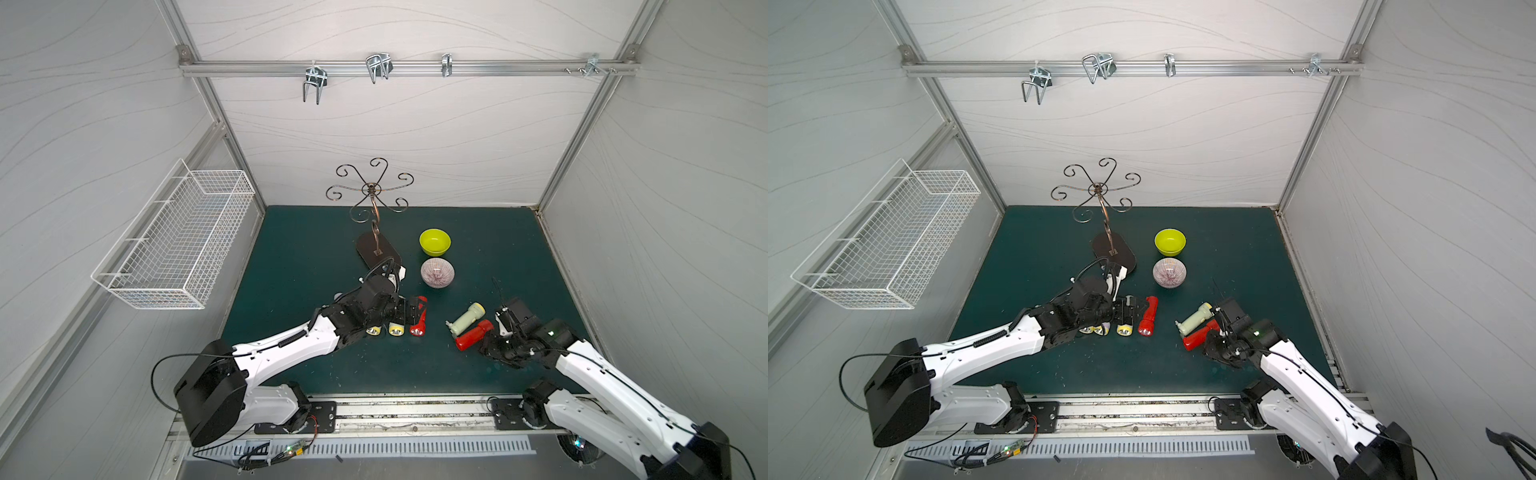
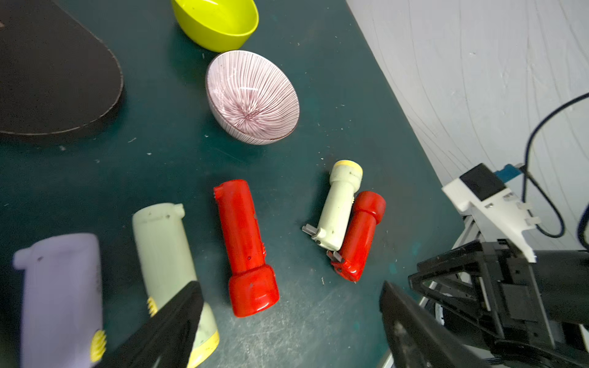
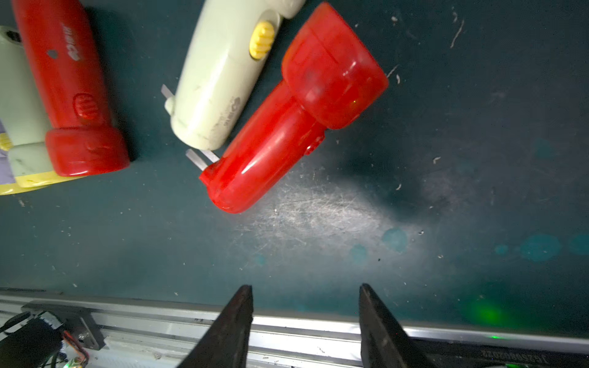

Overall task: Close the plug at the bottom of the flashlight
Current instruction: Adjust the flashlight at the center of the board.

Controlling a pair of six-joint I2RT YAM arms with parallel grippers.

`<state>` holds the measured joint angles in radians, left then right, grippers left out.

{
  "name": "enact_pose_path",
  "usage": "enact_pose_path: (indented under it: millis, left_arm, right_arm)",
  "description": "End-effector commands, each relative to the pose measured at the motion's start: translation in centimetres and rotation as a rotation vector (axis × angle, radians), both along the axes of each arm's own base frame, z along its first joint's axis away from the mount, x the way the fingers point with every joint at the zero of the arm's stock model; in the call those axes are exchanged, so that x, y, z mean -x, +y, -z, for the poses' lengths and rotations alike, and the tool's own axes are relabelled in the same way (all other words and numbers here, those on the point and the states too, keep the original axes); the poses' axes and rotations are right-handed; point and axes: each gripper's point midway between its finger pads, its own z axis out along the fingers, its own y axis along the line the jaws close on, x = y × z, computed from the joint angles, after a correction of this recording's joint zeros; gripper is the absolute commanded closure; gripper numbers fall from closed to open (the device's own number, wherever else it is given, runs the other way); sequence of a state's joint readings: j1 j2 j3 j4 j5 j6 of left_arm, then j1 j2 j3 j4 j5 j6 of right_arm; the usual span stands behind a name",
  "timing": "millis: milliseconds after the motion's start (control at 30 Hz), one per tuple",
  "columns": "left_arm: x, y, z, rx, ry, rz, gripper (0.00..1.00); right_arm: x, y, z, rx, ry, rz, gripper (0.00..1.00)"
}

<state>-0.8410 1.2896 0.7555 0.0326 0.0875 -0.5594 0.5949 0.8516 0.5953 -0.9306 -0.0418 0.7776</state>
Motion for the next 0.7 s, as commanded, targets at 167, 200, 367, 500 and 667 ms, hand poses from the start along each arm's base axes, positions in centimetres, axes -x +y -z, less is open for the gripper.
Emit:
enact_pose_path:
  millis: [167, 200, 367, 500, 667]
  left_arm:
    - [3.0, -6.1, -3.1, 0.105, -0.044, 0.219, 0.24]
    - [3.7, -6.7, -2.9, 0.093, -0.044, 0.245, 0.24]
    - [6.5, -8.9, -1.0, 0.059, 0.009, 0.318, 0.29]
    - [8.1, -10.9, -0.3, 0.032, 0.038, 0.374, 0.3]
    - [9.8, -13.7, 0.4, -0.024, 0.029, 0.444, 0.3]
  right_arm:
    - [-5.3, -1.3, -2.8, 0.078, -0.108, -0.028, 1.0]
    - [-5.9, -1.3, -3.0, 0.058, -0.11, -0.023, 1.0]
    - [-8.6, -1.3, -2.6, -0.01, -0.104, 0.011, 1.0]
    - [-9.9, -1.3, -2.0, -0.004, -0.109, 0.004, 1.0]
    - [-9.9, -2.2, -0.4, 0.042, -0.088, -0.006, 1.0]
